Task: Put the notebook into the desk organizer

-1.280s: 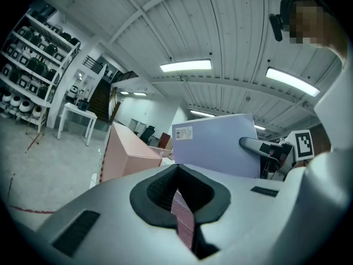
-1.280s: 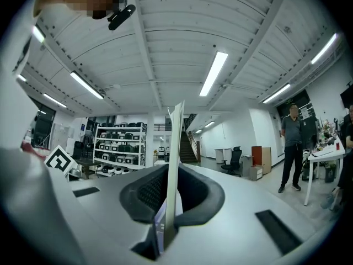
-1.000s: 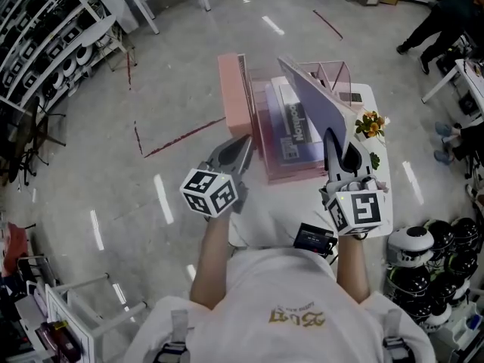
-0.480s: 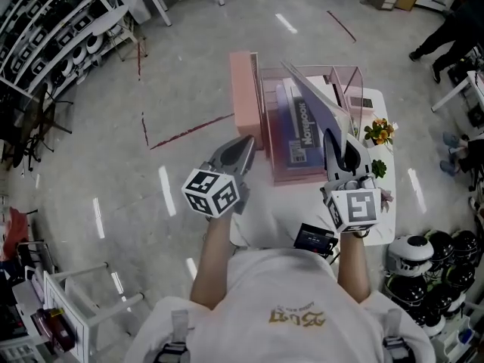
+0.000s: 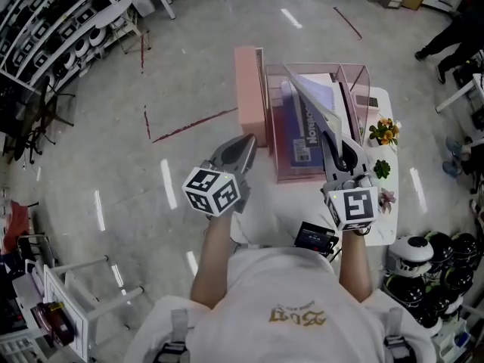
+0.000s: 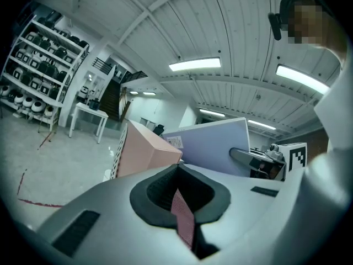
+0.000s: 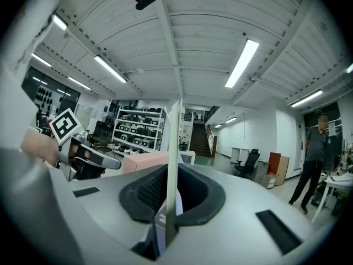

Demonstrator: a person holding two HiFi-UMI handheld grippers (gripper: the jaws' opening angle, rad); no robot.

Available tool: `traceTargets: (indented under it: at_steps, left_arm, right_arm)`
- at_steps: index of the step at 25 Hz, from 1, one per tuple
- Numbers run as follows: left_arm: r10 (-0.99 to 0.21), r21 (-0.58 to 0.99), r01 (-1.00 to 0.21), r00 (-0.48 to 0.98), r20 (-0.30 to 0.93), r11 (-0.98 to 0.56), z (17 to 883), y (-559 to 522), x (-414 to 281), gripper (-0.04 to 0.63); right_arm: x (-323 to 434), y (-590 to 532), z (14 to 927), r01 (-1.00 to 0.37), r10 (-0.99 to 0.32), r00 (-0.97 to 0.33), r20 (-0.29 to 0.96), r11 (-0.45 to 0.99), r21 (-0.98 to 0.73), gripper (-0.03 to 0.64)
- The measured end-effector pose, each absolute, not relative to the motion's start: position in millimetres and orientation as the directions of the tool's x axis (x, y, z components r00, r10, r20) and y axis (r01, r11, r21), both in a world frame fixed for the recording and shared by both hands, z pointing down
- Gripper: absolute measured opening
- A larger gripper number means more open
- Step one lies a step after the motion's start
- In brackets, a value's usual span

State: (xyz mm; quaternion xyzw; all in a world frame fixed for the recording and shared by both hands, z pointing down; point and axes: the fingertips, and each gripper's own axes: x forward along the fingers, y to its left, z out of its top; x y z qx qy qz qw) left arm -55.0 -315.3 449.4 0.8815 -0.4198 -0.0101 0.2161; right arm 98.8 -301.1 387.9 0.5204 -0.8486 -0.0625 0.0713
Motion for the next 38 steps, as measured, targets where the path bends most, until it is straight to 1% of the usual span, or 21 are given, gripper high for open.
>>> traceTargets:
  at_steps: [15,26,30,38]
  left_arm:
    - [-0.733,0.391,-0.731,0.656,0.177,-0.560,454,-318,-53,0.015]
    - [-0.729,0.400,-0.725,0.662,0.175,-0.561,456,-316,-53,0.015]
    - [-0.727,0.404,-0.722,0.663,0.175,-0.562,457,-314,-53,0.015]
    - [-0.729,0.407,-0.722,0.662,0.174,-0.559,458,-313,-55,0.015]
  right_arm:
    - [87,-302,415,-0.836,-0.856,-0.493,0.158,0.516,0.185,0.046]
    - [80,-300,432,-0.812,-0.835,-0.498,0.236,0.544,0.211,0.052]
    - [75,-302,441,-0.801,-0.813,-0.504,0.291,0.566,0.195,0.066]
    - [69,-299,456,-0.754,-0.768,-0.512,0.385,0.617,0.226,0.103]
